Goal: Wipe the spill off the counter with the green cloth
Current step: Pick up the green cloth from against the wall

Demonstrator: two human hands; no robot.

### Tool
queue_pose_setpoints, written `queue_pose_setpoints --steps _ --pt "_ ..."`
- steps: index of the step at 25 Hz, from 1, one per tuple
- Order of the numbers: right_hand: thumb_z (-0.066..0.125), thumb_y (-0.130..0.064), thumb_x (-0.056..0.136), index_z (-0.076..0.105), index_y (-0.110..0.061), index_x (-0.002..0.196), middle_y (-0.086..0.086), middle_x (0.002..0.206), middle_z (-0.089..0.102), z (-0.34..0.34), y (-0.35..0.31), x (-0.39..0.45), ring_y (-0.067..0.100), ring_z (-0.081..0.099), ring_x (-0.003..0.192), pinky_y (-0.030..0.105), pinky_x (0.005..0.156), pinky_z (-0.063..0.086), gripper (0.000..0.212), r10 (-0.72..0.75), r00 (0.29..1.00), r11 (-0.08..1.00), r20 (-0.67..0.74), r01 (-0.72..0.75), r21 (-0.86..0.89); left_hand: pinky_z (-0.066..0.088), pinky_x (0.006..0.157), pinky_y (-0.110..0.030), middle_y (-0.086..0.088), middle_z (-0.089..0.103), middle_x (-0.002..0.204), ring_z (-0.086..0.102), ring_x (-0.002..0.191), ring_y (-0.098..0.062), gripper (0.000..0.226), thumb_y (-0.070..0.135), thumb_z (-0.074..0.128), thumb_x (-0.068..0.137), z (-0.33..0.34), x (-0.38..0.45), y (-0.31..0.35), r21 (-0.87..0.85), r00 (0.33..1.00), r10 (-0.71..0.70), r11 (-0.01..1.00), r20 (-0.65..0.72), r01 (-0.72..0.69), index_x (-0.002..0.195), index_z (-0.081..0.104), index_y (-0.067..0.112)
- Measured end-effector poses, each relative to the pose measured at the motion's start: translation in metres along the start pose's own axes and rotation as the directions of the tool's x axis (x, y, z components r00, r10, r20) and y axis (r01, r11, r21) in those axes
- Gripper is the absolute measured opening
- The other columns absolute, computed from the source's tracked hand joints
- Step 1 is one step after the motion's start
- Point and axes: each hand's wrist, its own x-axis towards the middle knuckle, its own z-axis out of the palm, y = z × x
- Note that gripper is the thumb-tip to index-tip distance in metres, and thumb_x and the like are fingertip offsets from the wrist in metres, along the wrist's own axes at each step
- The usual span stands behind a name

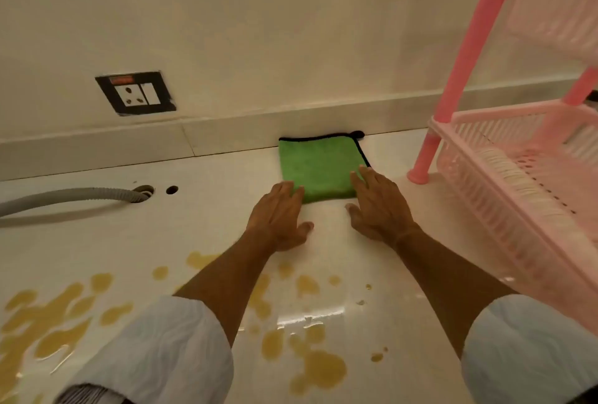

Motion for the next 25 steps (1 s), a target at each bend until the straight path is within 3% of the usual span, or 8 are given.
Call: queue_pose_setpoints --steps 2,4,7,10,15,18,21,25 --pt "0.051 -0.030 0.091 0.038 -0.010 0.145 0.015 0.158 0.028 0.006 0.004 0.011 0.030 0.025 0.145 0.041 0.117 0.020 0.059 -0.023 1.000 1.000 -0.006 0.023 -0.006 0.046 0.096 -0.045 -0.015 0.047 0.134 0.042 0.123 -0.030 0.052 0.037 0.052 0.091 0.001 0.013 -0.001 -0.040 1.000 0.007 0.999 -0.027 -0.008 0.134 0.043 0.008" --pt "0.053 -0.026 0.090 0.052 -0.012 0.133 0.015 0.155 0.034 0.011 0.008 0.020 0.030 0.030 0.141 0.042 0.114 0.024 0.046 -0.040 0.999 0.999 0.022 0.040 -0.002 0.051 0.085 -0.045 -0.013 0.051 0.121 0.046 0.113 -0.029 0.034 0.025 0.053 0.093 0.000 0.026 -0.002 -0.042 0.998 0.006 0.999 -0.060 -0.008 0.122 0.053 0.007" --pt "0.056 -0.027 0.090 0.062 -0.013 0.121 0.014 0.147 0.043 0.016 0.011 0.031 0.030 0.040 0.132 0.042 0.107 0.032 0.034 -0.052 0.999 0.999 0.014 0.052 0.016 0.052 0.075 -0.043 -0.012 0.055 0.110 0.049 0.105 -0.029 0.021 0.015 0.052 0.093 0.000 0.035 -0.005 0.008 0.995 0.030 1.000 -0.092 -0.029 0.111 0.058 0.006" --pt "0.056 -0.030 0.091 0.064 -0.013 0.117 0.012 0.134 0.052 0.014 0.015 0.035 0.030 0.047 0.121 0.042 0.098 0.037 0.033 -0.093 0.996 0.996 0.004 0.093 0.002 0.043 0.065 -0.038 -0.013 0.057 0.101 0.053 0.096 -0.028 0.017 0.004 0.048 0.091 -0.002 0.043 -0.007 0.074 0.991 0.069 0.995 -0.119 -0.060 0.104 0.058 0.004" --pt "0.053 -0.032 0.093 0.065 -0.013 0.113 0.008 0.110 0.062 0.008 0.024 0.038 0.025 0.056 0.100 0.039 0.087 0.044 0.030 -0.138 0.990 0.990 -0.025 0.138 -0.014 0.039 0.062 -0.035 -0.012 0.058 0.090 0.048 0.076 -0.022 0.013 0.008 0.048 0.094 -0.018 0.055 -0.013 0.002 0.971 0.077 0.997 -0.226 -0.078 0.097 0.060 0.004" --pt "0.052 -0.018 0.092 0.067 -0.009 0.110 0.011 0.103 0.066 0.002 0.028 0.038 0.027 0.059 0.092 0.039 0.080 0.048 0.025 -0.089 0.994 0.995 -0.063 0.092 0.035 0.047 0.066 -0.041 -0.014 0.059 0.090 0.053 0.077 -0.026 0.019 0.014 0.048 0.096 -0.028 0.058 -0.016 -0.032 0.969 0.092 0.994 -0.229 -0.102 0.097 0.063 0.002" --pt "0.058 -0.019 0.092 0.070 -0.009 0.106 0.010 0.098 0.068 -0.007 0.034 0.042 0.027 0.061 0.088 0.039 0.077 0.052 0.021 -0.055 0.996 0.989 -0.074 0.065 0.135 0.050 0.072 -0.043 -0.013 0.062 0.089 0.057 0.079 -0.027 0.019 0.016 0.053 0.094 -0.035 0.058 -0.019 -0.099 0.972 0.077 0.990 -0.224 -0.101 0.094 0.066 0.004" --pt "0.065 -0.021 0.089 0.072 -0.011 0.102 0.010 0.094 0.070 -0.023 0.041 0.051 0.028 0.063 0.085 0.032 0.070 0.044 0.018 -0.064 0.998 0.987 -0.003 0.064 0.148 0.047 0.071 -0.038 -0.012 0.066 0.086 0.059 0.078 -0.025 0.016 0.017 0.061 0.090 -0.047 0.058 -0.020 -0.174 0.973 0.038 0.982 -0.228 -0.079 0.088 0.070 0.005"
